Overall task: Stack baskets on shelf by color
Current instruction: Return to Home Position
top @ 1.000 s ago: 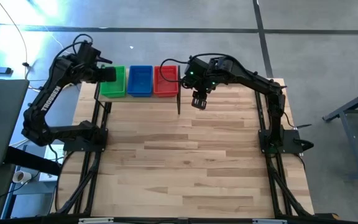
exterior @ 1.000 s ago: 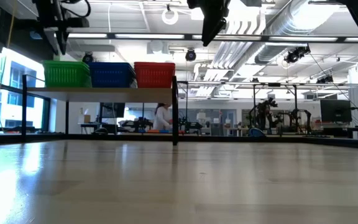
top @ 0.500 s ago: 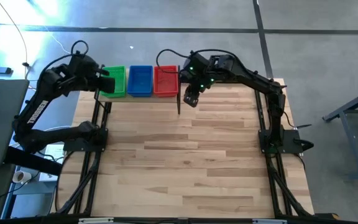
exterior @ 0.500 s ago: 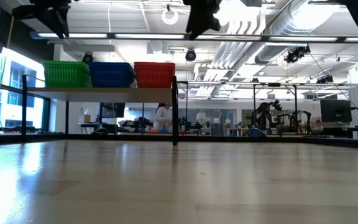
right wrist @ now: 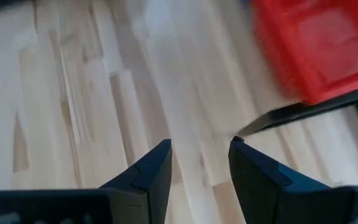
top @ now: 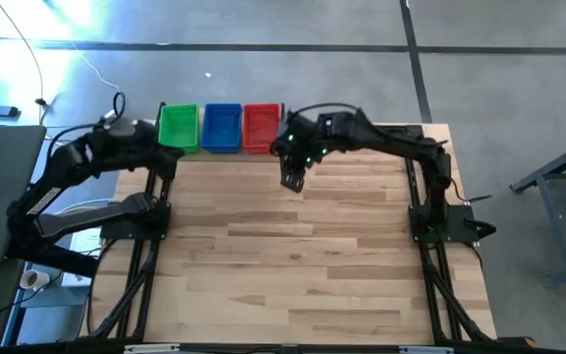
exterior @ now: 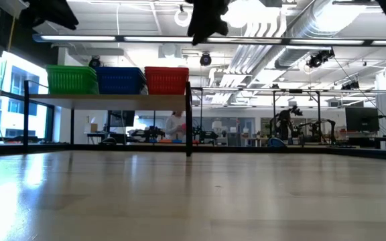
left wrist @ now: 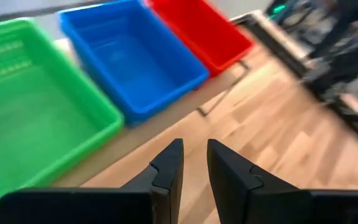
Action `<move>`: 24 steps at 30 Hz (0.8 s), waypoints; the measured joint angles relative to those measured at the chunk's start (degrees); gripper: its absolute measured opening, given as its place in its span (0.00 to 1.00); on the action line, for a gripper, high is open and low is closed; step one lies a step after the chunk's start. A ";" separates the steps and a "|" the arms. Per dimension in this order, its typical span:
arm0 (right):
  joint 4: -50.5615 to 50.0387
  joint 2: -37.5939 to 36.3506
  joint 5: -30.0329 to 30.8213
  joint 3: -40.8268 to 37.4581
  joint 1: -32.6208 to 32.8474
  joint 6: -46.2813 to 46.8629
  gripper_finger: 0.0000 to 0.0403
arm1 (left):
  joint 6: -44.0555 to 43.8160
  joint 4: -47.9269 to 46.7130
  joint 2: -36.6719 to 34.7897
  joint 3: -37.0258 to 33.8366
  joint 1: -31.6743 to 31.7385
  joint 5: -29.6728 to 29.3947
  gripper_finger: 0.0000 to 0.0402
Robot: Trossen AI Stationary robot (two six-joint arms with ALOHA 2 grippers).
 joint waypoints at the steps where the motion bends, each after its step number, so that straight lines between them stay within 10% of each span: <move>1: 0.63 -0.10 -0.01 -1.50 0.55 0.03 0.36 | -0.01 1.34 -1.52 -1.38 -0.72 0.41 0.16; 24: 48.38 -26.69 -4.91 -48.46 -0.77 15.75 0.36 | 7.12 37.80 -25.35 -40.07 -12.12 11.48 0.15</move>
